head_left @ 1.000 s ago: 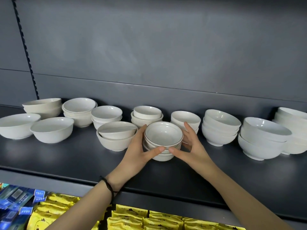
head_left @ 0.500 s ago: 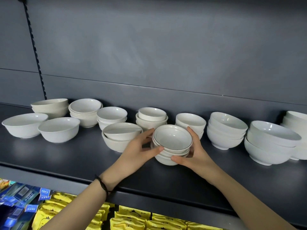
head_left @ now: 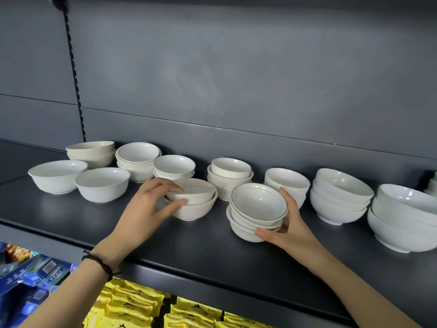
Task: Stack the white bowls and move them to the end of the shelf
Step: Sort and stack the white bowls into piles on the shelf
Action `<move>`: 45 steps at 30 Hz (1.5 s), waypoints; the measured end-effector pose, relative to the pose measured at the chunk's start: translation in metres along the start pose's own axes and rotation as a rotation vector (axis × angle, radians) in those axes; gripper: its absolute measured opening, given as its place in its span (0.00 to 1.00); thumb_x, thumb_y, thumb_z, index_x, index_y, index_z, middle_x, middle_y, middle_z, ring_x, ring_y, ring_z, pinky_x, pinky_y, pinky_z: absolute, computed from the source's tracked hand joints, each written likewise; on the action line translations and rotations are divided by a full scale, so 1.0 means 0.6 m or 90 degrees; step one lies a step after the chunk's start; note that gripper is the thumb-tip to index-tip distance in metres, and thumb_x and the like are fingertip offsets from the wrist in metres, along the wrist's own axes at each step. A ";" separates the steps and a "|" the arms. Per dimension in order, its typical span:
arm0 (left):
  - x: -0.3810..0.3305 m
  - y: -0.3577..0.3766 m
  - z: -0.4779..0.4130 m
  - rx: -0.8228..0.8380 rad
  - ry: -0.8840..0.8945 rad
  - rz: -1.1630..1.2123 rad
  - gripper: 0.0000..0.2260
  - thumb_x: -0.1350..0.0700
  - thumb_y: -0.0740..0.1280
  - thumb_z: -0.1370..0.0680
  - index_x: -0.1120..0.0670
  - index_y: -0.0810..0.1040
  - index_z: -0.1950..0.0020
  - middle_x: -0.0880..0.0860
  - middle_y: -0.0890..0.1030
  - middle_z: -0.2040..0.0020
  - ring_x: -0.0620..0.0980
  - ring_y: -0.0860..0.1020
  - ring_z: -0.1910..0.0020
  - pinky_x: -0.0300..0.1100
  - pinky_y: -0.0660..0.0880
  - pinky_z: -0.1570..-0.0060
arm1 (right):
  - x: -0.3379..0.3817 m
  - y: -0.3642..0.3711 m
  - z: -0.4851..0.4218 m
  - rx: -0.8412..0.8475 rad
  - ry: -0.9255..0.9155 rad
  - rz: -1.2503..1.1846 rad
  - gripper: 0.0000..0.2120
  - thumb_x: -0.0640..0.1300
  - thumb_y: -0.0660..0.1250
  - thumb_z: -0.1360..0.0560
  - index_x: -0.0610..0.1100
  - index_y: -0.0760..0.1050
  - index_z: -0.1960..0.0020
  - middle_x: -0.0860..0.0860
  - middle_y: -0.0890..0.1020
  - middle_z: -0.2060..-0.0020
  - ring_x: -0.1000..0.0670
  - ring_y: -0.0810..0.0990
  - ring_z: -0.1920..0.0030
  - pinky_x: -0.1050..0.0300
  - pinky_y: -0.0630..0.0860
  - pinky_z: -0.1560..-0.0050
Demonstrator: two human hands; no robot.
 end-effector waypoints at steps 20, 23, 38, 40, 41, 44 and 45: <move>-0.017 0.010 -0.029 0.074 -0.038 0.154 0.03 0.53 0.70 0.24 0.45 0.81 0.56 0.36 0.81 0.57 0.36 0.78 0.57 0.28 0.70 0.56 | -0.012 0.005 -0.027 0.035 0.024 -0.022 0.50 0.42 0.77 0.31 0.64 0.45 0.26 0.61 0.66 0.28 0.70 0.68 0.36 0.78 0.71 0.48; -0.018 0.016 -0.034 0.015 -0.070 0.223 0.04 0.50 0.68 0.24 0.43 0.83 0.53 0.41 0.83 0.53 0.39 0.80 0.50 0.35 0.74 0.49 | -0.010 0.006 -0.026 0.041 0.020 -0.018 0.51 0.42 0.77 0.31 0.63 0.44 0.25 0.62 0.66 0.28 0.70 0.67 0.35 0.77 0.72 0.47; -0.189 0.067 -0.076 0.027 0.243 0.299 0.06 0.57 0.66 0.22 0.55 0.83 0.52 0.48 0.83 0.53 0.47 0.79 0.48 0.42 0.71 0.39 | 0.047 -0.022 -0.005 -0.048 -0.171 -0.102 0.37 0.60 0.62 0.28 0.52 0.57 0.22 0.65 0.72 0.31 0.63 0.66 0.28 0.67 0.65 0.31; -0.193 0.085 -0.078 0.044 0.247 0.298 0.05 0.57 0.66 0.22 0.52 0.82 0.50 0.46 0.82 0.52 0.45 0.78 0.47 0.44 0.68 0.34 | 0.052 -0.028 -0.005 -0.056 -0.177 -0.115 0.31 0.58 0.62 0.27 0.50 0.65 0.26 0.63 0.77 0.34 0.62 0.72 0.31 0.70 0.69 0.36; -0.194 0.091 -0.079 0.047 0.239 0.301 0.05 0.57 0.66 0.22 0.52 0.82 0.50 0.46 0.82 0.51 0.45 0.79 0.46 0.44 0.66 0.32 | 0.052 -0.028 -0.005 -0.064 -0.170 -0.115 0.28 0.58 0.63 0.27 0.50 0.68 0.29 0.62 0.78 0.36 0.61 0.74 0.33 0.71 0.70 0.39; -0.192 0.104 -0.081 0.040 0.183 0.339 0.07 0.56 0.67 0.23 0.53 0.83 0.47 0.45 0.82 0.48 0.44 0.78 0.43 0.36 0.67 0.34 | 0.046 -0.032 -0.007 -0.089 -0.146 -0.123 0.22 0.54 0.66 0.26 0.53 0.71 0.32 0.60 0.81 0.39 0.60 0.77 0.36 0.70 0.72 0.42; -0.192 0.107 -0.081 0.032 0.150 0.360 0.08 0.54 0.68 0.23 0.51 0.83 0.46 0.44 0.82 0.46 0.43 0.78 0.40 0.35 0.68 0.35 | 0.043 -0.032 -0.008 -0.095 -0.140 -0.124 0.20 0.52 0.67 0.24 0.53 0.71 0.33 0.60 0.81 0.39 0.60 0.77 0.36 0.70 0.73 0.42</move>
Point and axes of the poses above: each hand's wrist, its own z-axis away from the middle knuckle, its own y-axis out of the palm, x = y × z, the point moved 2 cm from there along -z, towards the middle knuckle
